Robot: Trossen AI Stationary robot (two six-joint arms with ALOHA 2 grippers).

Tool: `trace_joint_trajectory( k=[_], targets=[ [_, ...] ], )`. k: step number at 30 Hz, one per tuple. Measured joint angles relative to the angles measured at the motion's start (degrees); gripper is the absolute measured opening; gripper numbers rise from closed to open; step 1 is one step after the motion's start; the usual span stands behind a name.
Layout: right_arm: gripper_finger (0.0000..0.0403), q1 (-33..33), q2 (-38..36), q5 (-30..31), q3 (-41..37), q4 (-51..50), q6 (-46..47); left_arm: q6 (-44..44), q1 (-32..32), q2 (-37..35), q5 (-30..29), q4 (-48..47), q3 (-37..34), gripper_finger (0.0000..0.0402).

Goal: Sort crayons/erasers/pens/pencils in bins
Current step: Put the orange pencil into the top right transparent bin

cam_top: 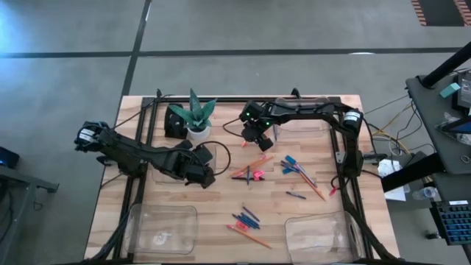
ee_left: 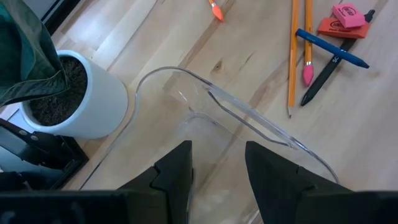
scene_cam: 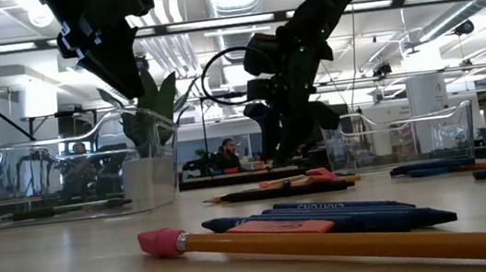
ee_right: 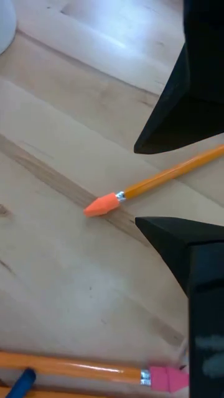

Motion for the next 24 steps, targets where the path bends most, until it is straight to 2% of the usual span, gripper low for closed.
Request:
trace_joint_trajectory(
  k=[9,14,24],
  targets=[
    [0.0166,0.67,1.68,0.18,-0.02,1.00,0.13,-0.02,-0.17,0.00,0.00,0.00,-0.02,0.0137],
    [0.0166,0.79,4.33,5.34,-0.02,1.99,-1.28,0.00,-0.23,0.00,0.00,0.00,-0.02,0.0137],
    [0.0164,0.75,7.47,7.39,1.96,1.32,-0.89,0.00,-0.37,0.00,0.02,-0.01,-0.02,0.0137]
  ],
)
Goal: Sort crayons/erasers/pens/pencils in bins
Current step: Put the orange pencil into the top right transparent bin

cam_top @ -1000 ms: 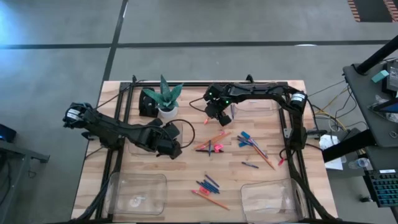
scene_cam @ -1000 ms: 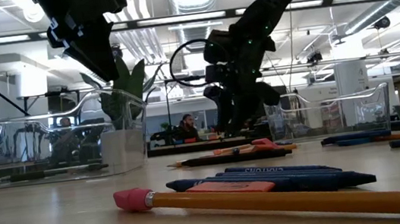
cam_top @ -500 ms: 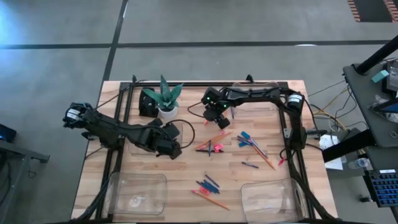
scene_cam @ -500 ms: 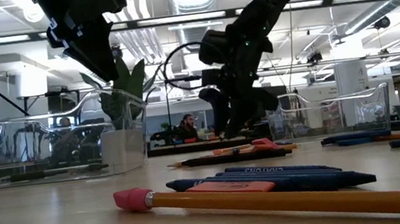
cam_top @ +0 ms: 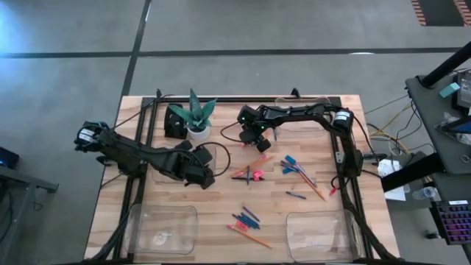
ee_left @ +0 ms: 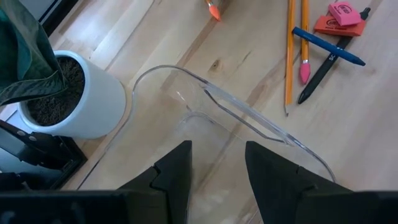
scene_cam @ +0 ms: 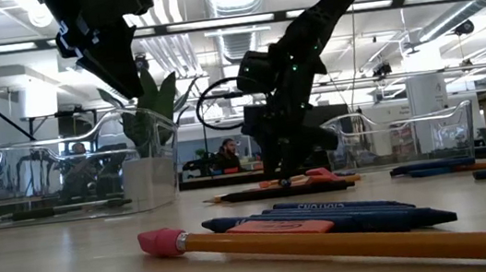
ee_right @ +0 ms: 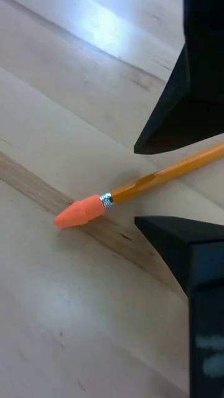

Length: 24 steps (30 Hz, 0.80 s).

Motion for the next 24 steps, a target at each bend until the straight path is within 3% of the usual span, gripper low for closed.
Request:
trace_joint_trajectory(
  k=[24],
  targets=[
    [0.0024,-0.09,0.33,-0.37,2.57,-5.46,5.20,0.02,0.00,0.00,0.00,0.03,0.00,0.0137]
  ],
)
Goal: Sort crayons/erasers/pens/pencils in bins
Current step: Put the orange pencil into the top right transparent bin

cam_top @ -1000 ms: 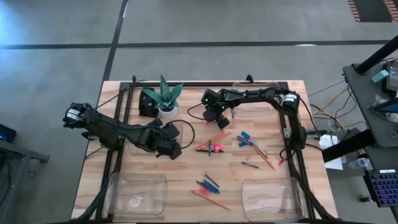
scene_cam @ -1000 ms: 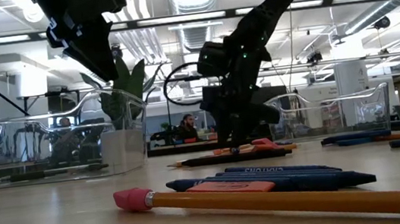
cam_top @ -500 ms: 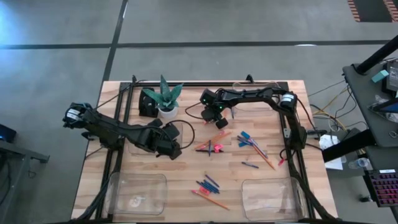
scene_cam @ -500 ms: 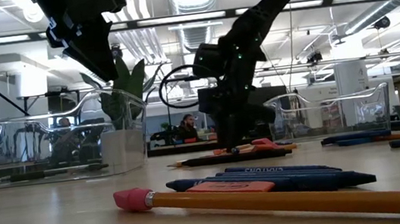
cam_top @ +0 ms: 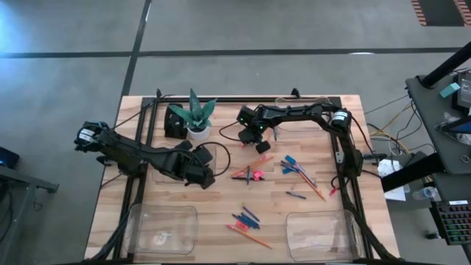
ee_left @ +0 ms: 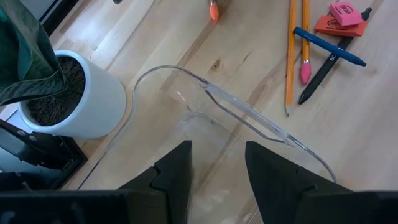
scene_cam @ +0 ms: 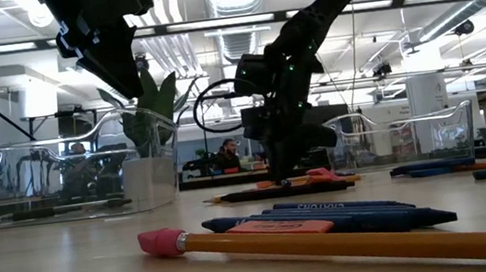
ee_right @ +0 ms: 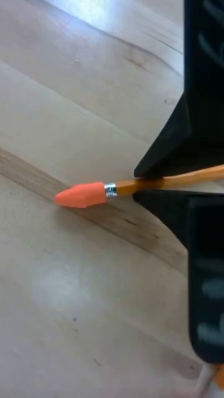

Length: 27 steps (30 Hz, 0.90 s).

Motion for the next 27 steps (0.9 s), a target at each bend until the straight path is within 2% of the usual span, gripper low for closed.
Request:
trace_joint_trajectory(
  k=[8,15,27],
  targets=[
    [0.0013,-0.10,-1.60,1.09,-0.15,0.46,2.25,0.02,-0.01,-0.15,0.00,-0.04,0.02,0.0137],
    [0.0013,-0.54,-6.29,0.35,-0.17,2.65,4.03,0.04,-0.02,-0.17,0.00,-0.04,0.02,0.0137],
    [0.0013,-4.46,-20.34,0.11,-0.13,3.72,7.95,0.04,-0.02,-0.17,0.00,-0.04,0.02,0.0137]
  ],
)
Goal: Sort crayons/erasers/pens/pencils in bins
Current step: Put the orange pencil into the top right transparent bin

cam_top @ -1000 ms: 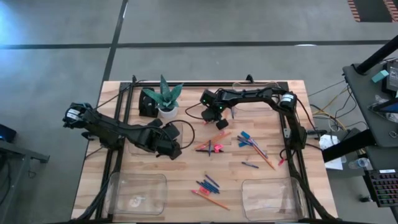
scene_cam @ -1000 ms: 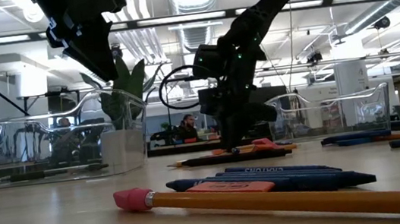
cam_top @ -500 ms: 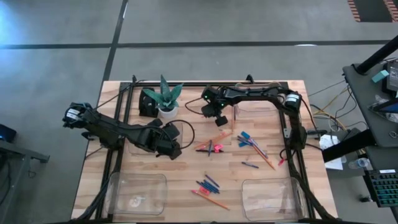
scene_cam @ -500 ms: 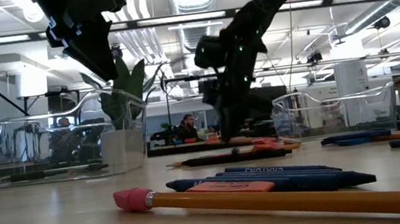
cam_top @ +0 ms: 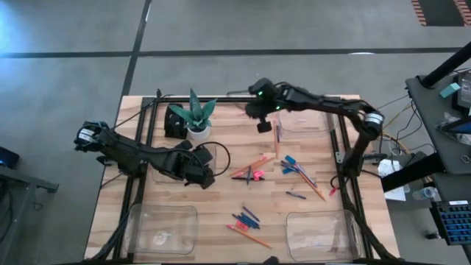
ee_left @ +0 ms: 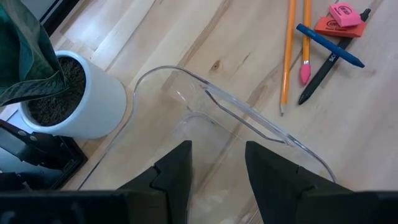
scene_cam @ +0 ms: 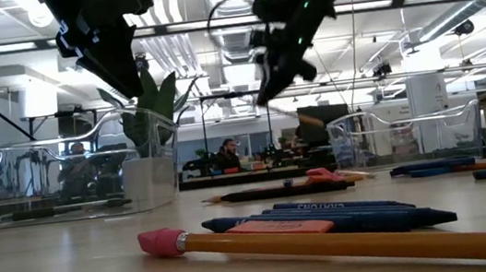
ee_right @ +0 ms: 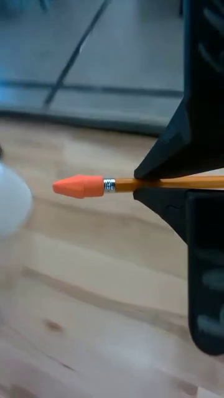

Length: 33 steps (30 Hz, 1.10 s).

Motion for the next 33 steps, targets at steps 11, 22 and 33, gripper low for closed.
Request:
trace_joint_trajectory(
  k=[11,22,33],
  targets=[
    [0.0013,-5.68,-12.11,4.62,-2.35,-14.06,12.44,0.11,0.00,0.00,-0.17,0.00,-0.04,0.0137],
    [0.0013,-10.81,-21.24,12.49,-19.34,-11.70,23.23,0.13,0.00,0.07,-0.78,0.02,-0.13,0.0137],
    [0.0013,-14.35,-19.03,18.08,-30.88,-1.63,22.33,0.13,0.00,0.11,-2.43,0.49,-0.15,0.0137]
  ],
)
